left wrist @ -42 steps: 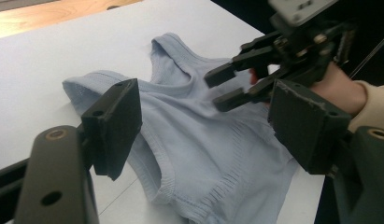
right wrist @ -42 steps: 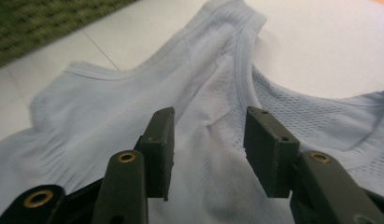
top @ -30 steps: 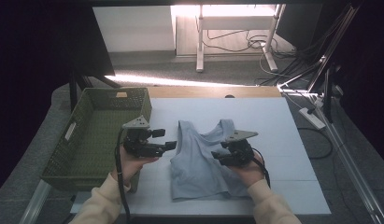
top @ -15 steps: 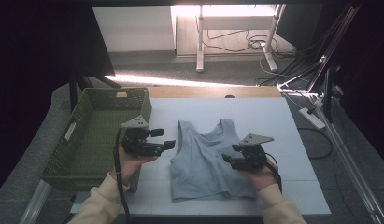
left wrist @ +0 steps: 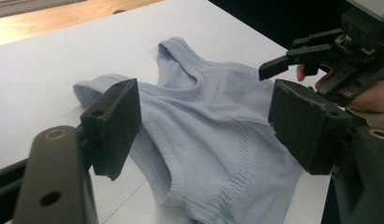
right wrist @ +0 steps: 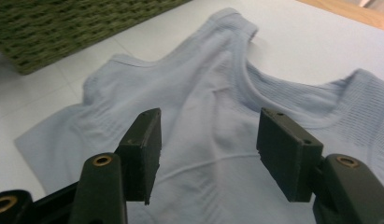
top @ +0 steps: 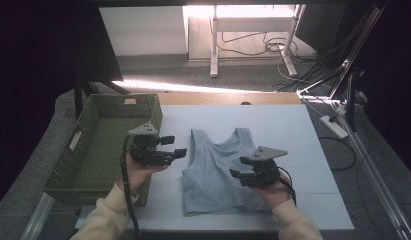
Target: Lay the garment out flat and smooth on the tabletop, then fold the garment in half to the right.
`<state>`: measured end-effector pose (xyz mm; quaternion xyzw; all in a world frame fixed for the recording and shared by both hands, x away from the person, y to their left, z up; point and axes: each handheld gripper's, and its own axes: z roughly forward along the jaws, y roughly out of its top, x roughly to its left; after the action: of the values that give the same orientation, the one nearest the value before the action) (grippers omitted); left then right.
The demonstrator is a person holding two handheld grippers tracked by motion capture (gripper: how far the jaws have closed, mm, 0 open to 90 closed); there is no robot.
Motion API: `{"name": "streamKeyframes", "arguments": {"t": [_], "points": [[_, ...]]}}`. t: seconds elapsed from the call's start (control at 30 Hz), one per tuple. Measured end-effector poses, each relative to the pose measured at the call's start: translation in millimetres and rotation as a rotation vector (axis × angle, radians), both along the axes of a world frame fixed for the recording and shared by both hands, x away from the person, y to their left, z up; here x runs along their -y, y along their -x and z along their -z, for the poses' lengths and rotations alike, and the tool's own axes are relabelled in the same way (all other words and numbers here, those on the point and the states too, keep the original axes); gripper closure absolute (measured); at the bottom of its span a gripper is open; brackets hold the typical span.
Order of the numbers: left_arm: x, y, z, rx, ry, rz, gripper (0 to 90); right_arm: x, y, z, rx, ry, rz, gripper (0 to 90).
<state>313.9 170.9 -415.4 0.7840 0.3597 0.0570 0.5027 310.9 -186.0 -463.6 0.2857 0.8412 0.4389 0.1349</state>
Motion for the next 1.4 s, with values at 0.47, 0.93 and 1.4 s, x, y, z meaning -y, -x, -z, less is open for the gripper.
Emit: {"name": "streamKeyframes", "arguments": {"t": [0.47,0.93,1.4], "points": [[-6.1,0.1,2.1,0.004,-0.004,-0.016,25.9,-33.3,13.3,-1.4,-0.004,-0.018,-0.139,40.3],[-7.8,0.8,1.1,0.009,-0.002,-0.027,25.9,-51.4,19.8,3.5,-0.02,-0.01,-0.204,40.0],[-8.6,-0.9,2.4,0.002,-0.003,-0.03,25.7,-73.1,28.7,8.2,-0.034,0.008,-0.276,40.0]]}}
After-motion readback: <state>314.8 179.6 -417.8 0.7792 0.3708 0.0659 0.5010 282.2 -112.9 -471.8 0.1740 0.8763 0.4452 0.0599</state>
